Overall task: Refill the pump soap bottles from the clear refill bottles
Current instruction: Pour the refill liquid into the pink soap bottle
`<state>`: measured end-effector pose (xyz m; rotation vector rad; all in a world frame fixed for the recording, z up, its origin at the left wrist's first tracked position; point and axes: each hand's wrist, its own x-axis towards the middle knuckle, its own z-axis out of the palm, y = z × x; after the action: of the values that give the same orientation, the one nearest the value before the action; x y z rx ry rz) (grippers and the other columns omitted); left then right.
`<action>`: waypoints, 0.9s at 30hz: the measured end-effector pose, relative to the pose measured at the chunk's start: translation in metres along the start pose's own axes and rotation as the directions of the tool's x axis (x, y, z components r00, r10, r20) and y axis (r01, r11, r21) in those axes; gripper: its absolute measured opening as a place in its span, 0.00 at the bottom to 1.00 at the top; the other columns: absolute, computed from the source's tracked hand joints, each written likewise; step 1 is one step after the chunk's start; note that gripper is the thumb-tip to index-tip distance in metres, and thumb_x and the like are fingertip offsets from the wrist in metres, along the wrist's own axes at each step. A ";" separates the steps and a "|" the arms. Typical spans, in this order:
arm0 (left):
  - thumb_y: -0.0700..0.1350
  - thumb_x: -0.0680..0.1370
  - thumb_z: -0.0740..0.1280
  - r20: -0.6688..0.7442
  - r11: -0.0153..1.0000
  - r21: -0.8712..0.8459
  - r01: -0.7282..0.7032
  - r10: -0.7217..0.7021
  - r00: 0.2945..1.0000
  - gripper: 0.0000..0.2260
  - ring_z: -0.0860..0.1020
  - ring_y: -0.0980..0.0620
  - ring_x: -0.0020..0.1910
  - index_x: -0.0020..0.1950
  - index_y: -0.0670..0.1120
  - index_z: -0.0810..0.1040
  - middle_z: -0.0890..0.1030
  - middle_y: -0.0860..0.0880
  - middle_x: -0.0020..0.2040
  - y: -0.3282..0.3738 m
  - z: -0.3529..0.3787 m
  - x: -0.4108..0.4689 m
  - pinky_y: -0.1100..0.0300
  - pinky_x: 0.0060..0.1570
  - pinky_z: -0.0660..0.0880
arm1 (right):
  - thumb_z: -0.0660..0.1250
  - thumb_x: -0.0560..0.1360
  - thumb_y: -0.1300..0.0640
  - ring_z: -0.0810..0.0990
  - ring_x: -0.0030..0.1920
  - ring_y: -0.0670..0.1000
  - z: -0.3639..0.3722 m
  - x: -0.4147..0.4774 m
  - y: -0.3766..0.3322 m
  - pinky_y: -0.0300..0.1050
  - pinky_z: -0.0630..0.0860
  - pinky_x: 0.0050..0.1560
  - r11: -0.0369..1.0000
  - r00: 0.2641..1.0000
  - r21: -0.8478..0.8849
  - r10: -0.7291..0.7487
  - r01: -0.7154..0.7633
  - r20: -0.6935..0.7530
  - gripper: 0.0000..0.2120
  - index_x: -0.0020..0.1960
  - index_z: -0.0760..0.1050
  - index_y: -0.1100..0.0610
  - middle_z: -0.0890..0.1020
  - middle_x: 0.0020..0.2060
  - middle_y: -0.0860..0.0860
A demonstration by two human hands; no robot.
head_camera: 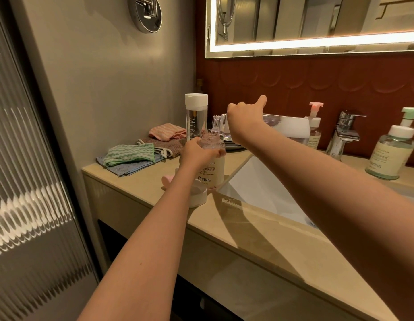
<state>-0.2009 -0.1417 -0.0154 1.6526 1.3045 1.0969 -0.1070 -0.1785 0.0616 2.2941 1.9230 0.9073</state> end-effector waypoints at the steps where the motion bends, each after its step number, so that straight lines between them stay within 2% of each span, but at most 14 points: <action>1: 0.49 0.70 0.74 0.000 1.000 0.001 0.002 -0.002 1.000 0.31 0.69 0.43 0.65 0.70 0.44 0.67 0.72 0.45 0.67 0.000 0.000 0.000 0.50 0.59 0.68 | 0.64 0.74 0.62 0.75 0.54 0.55 0.000 0.000 0.000 0.55 0.59 0.64 1.000 1.000 0.000 0.000 0.000 0.000 0.18 0.63 0.68 0.60 0.76 0.53 0.54; 23: 0.48 0.70 0.74 0.004 1.000 -0.024 0.000 0.000 1.000 0.31 0.69 0.44 0.65 0.69 0.44 0.68 0.73 0.46 0.66 -0.001 0.000 0.001 0.52 0.56 0.67 | 0.63 0.74 0.63 0.75 0.55 0.55 -0.005 -0.004 -0.001 0.55 0.59 0.64 1.000 1.000 -0.025 -0.004 0.004 0.008 0.18 0.63 0.68 0.60 0.75 0.55 0.54; 27: 0.49 0.69 0.74 0.004 1.000 -0.030 0.000 0.000 1.000 0.28 0.70 0.44 0.64 0.66 0.45 0.70 0.75 0.47 0.64 -0.002 0.000 0.003 0.52 0.55 0.68 | 0.63 0.74 0.63 0.74 0.57 0.56 -0.005 -0.004 -0.001 0.57 0.58 0.65 1.000 1.000 -0.027 -0.011 0.011 0.014 0.18 0.63 0.68 0.60 0.74 0.56 0.54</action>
<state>-0.2014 -0.1383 -0.0166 1.6317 1.2801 1.1075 -0.1108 -0.1840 0.0637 2.2665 1.9048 0.9081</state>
